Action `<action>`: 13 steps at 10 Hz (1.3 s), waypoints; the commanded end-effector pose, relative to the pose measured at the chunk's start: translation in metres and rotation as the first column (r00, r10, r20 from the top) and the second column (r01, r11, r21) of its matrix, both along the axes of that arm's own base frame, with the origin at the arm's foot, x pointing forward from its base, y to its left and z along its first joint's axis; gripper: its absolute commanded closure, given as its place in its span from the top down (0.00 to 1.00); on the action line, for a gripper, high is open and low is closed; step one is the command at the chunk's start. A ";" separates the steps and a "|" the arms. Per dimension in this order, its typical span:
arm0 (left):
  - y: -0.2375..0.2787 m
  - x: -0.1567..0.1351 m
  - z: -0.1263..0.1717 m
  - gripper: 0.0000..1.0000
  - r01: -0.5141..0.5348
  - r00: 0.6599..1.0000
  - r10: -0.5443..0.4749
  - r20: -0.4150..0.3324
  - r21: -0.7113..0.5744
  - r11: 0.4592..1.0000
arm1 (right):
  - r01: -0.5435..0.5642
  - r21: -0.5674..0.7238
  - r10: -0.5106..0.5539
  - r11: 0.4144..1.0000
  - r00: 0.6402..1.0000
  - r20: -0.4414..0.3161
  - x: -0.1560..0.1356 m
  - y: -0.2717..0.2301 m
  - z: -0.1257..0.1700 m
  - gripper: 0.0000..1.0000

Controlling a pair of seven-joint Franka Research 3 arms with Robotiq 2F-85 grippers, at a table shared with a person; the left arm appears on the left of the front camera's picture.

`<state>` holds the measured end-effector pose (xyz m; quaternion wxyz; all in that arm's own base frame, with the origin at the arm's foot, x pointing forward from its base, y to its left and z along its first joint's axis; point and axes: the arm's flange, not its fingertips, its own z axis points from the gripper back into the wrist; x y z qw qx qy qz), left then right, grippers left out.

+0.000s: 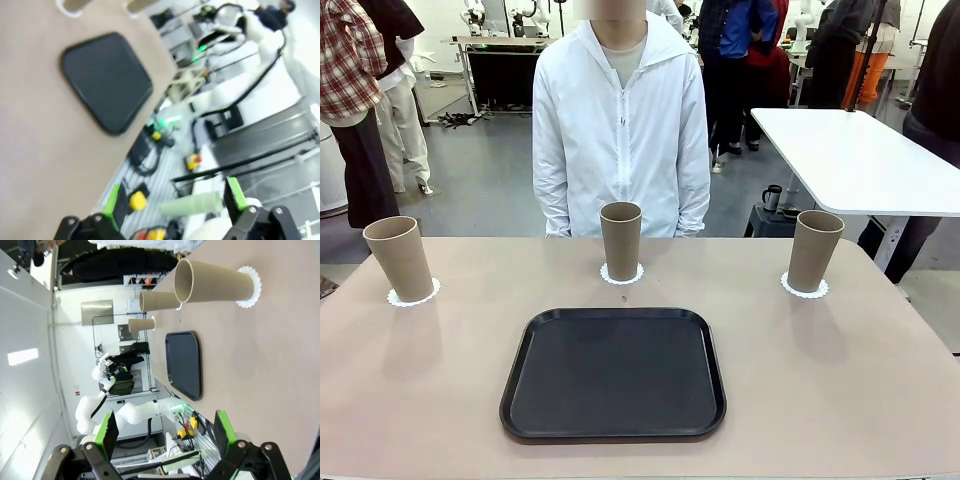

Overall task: Place coasters on the table and set cups on them.
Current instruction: Take one Reusable plastic cup from the Flat Tray and place it on a coaster set by the human.

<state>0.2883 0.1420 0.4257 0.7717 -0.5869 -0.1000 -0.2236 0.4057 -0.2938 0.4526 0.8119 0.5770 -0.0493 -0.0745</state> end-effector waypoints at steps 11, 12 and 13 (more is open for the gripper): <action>0.099 0.026 -0.045 1.00 -0.283 0.954 0.267 -0.138 -0.121 0.951 | 0.005 -0.006 -0.005 1.000 1.000 -0.002 0.000 0.001 0.001 1.00; 0.104 0.025 -0.051 1.00 -0.222 0.970 0.204 -0.135 -0.140 0.965 | 0.005 -0.006 -0.005 1.000 1.000 -0.002 0.000 0.001 0.001 1.00; 0.104 0.025 -0.051 1.00 -0.222 0.970 0.204 -0.135 -0.140 0.965 | 0.005 -0.006 -0.005 1.000 1.000 -0.002 0.000 0.001 0.001 1.00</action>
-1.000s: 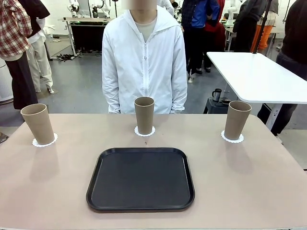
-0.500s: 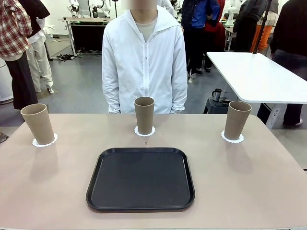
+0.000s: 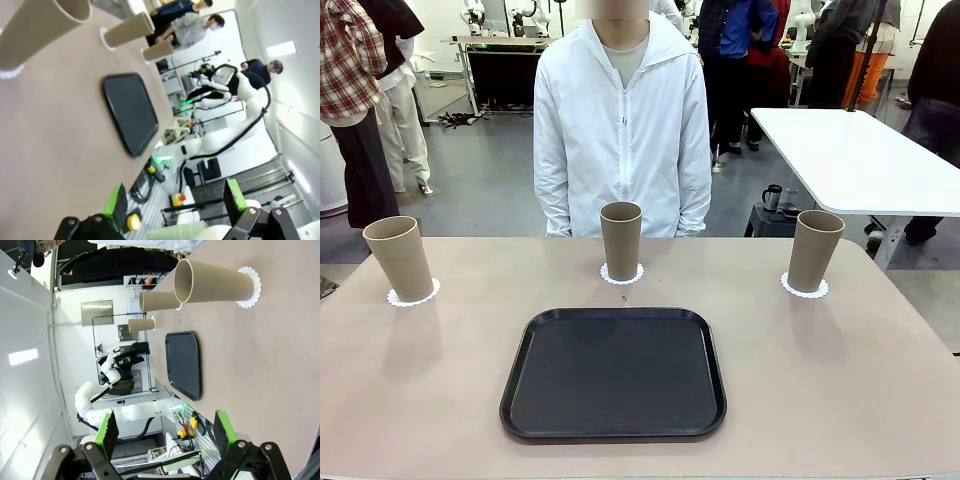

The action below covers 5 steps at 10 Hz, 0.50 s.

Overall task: Place coasters on the table and set cups on them.
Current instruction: Take one Reusable plastic cup from the Flat Tray and place it on a coaster set by the human.

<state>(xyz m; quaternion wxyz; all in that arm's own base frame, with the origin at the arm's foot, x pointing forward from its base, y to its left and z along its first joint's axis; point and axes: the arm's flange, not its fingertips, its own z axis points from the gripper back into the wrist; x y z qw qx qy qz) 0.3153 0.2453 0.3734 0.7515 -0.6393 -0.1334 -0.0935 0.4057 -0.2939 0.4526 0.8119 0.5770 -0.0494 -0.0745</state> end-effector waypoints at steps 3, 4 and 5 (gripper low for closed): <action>-0.001 0.000 0.000 1.00 0.003 1.000 -0.003 -0.001 -0.001 1.000 | 0.005 -0.006 -0.005 1.000 1.000 -0.002 0.000 0.001 0.001 1.00; 0.007 -0.001 0.002 1.00 -0.059 0.998 0.059 0.005 0.001 0.998 | 0.005 -0.006 -0.005 1.000 1.000 -0.002 0.000 0.001 0.001 1.00; 0.012 -0.005 0.000 1.00 -0.089 0.996 0.089 0.006 -0.020 0.996 | 0.005 -0.006 -0.005 1.000 1.000 -0.002 0.000 0.001 0.001 1.00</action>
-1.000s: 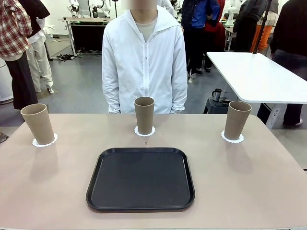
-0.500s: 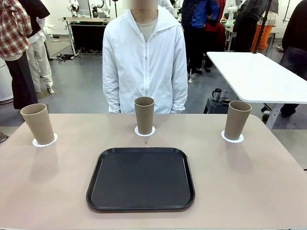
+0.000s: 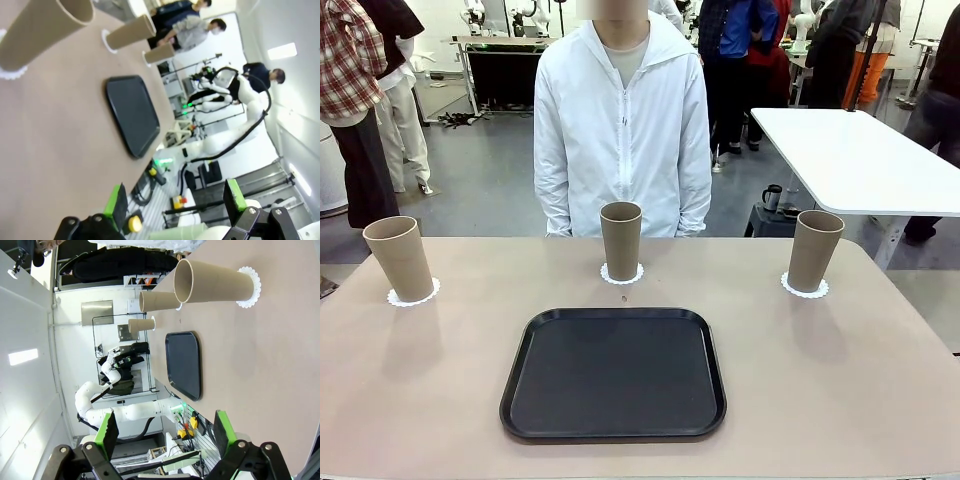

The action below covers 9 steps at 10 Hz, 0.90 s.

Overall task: Place coasters on the table and set cups on them.
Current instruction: Take one Reusable plastic cup from the Flat Tray and place it on a coaster set by the human.

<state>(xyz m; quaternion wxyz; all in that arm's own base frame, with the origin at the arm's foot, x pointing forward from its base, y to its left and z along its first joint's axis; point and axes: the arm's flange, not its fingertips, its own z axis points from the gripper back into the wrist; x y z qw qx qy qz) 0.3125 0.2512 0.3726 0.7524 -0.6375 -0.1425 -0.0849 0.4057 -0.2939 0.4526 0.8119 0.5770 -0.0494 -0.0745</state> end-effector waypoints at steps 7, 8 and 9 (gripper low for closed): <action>0.018 -0.004 0.002 1.00 -0.117 0.993 0.119 0.022 -0.052 0.992 | 0.005 -0.006 -0.005 1.000 1.000 -0.002 0.000 0.001 0.001 1.00; 0.017 -0.008 -0.001 1.00 -0.092 0.995 0.093 0.020 -0.033 0.995 | 0.005 -0.006 -0.005 1.000 1.000 -0.002 0.000 0.001 0.001 1.00; 0.017 -0.008 -0.001 1.00 -0.092 0.995 0.093 0.020 -0.033 0.995 | 0.005 -0.006 -0.005 1.000 1.000 -0.002 0.000 0.001 0.001 1.00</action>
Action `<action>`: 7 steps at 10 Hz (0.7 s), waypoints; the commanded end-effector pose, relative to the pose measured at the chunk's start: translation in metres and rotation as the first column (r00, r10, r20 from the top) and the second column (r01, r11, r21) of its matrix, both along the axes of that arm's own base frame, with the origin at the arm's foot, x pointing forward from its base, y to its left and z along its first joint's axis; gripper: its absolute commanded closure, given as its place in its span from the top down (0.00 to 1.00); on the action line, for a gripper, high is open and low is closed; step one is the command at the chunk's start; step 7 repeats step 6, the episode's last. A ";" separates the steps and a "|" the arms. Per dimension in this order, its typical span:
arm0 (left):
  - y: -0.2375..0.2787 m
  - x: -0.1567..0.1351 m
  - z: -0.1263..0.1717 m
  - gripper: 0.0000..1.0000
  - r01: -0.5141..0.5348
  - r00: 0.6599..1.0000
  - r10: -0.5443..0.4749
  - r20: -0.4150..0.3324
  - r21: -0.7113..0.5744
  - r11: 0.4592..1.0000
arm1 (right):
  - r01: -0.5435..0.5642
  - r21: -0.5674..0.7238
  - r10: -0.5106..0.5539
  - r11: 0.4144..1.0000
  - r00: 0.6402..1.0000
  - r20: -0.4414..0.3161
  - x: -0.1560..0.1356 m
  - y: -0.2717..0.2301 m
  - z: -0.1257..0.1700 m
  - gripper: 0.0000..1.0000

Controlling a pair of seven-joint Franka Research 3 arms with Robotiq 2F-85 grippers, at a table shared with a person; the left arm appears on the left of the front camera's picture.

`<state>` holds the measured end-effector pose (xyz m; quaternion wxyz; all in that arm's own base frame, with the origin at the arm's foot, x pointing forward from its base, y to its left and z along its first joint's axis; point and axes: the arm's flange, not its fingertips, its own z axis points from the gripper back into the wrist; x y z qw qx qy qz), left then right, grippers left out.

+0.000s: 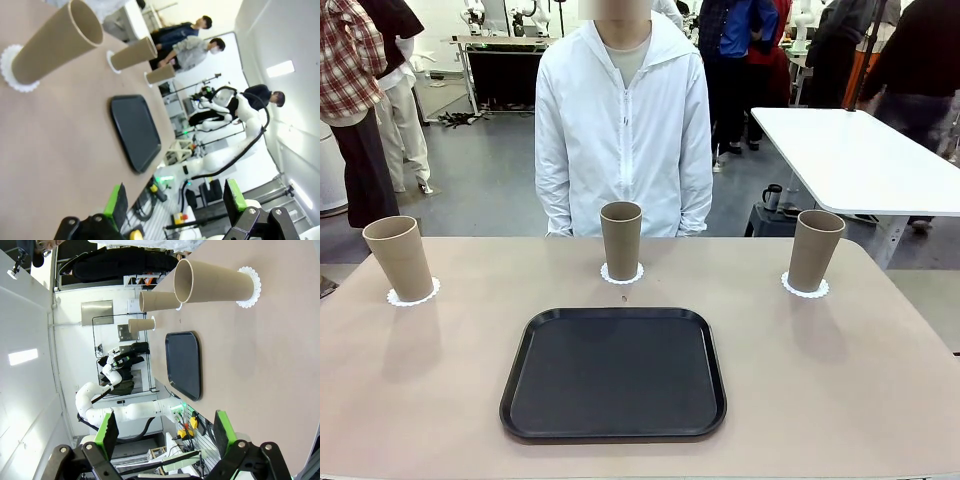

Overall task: Place coasters on the table and set cups on them.
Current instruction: Take one Reusable plastic cup from the Flat Tray and place it on a coaster set by the human.

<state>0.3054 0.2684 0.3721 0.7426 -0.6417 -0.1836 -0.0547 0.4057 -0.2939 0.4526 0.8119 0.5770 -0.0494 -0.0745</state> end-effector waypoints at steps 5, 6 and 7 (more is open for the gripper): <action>0.000 -0.001 -0.001 1.00 0.002 1.000 -0.002 -0.004 0.002 1.000 | 0.005 -0.006 -0.005 1.000 1.000 -0.002 0.000 0.001 0.001 1.00; 0.000 -0.001 -0.001 1.00 0.002 1.000 -0.002 -0.004 0.002 1.000 | 0.005 -0.006 -0.005 1.000 1.000 -0.002 0.000 0.001 0.001 1.00; 0.000 -0.001 -0.001 1.00 0.002 1.000 -0.002 -0.004 0.002 1.000 | 0.005 -0.006 -0.005 1.000 1.000 -0.002 0.000 0.001 0.001 1.00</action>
